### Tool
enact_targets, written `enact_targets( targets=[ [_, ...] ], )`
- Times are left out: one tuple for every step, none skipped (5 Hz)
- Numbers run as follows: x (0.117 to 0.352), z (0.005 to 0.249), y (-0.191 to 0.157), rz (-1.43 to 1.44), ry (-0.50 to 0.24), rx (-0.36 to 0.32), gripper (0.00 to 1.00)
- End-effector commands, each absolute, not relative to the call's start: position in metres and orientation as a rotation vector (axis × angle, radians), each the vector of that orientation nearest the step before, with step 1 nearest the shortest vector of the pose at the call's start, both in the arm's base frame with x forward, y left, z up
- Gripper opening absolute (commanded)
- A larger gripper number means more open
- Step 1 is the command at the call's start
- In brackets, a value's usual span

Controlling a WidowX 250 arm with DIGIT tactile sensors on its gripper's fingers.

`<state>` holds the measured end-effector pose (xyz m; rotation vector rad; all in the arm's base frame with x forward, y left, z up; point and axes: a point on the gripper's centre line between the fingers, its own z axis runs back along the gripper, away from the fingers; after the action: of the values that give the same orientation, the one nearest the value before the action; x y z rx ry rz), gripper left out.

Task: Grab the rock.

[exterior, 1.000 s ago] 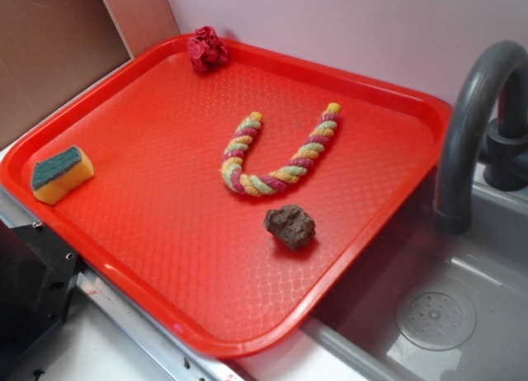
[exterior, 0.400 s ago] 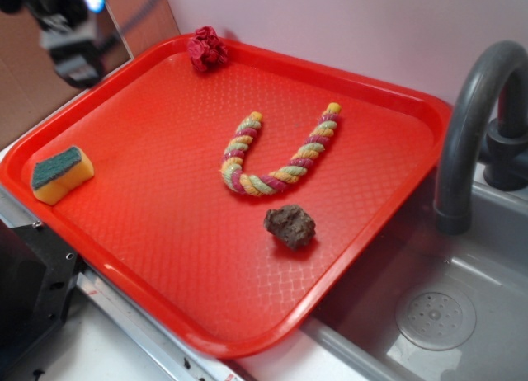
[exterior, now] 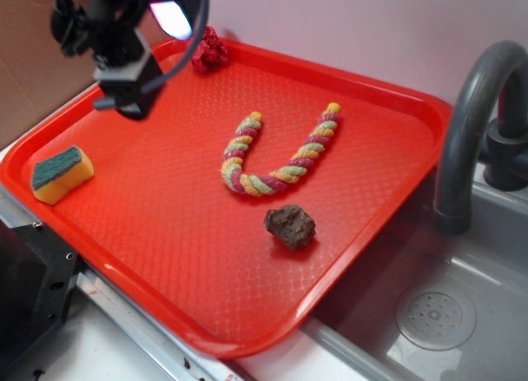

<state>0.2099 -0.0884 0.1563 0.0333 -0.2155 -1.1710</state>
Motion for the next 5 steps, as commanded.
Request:
enact_targets(
  targets=[
    [0.205,0.137,-0.119,-1.646,-0.252,-0.071,1.0],
    [0.204,0.117,-0.135,-1.844,-0.214,-0.132,1.0],
    [0.205,0.1,-0.145,-1.828,-0.134,-0.112,1.0],
    [0.207,0.084,-0.154,-1.808,-0.069,-0.064,1.0],
    [0.208,0.068,-0.164,-1.765,0.006,-0.019,1.0]
  ],
)
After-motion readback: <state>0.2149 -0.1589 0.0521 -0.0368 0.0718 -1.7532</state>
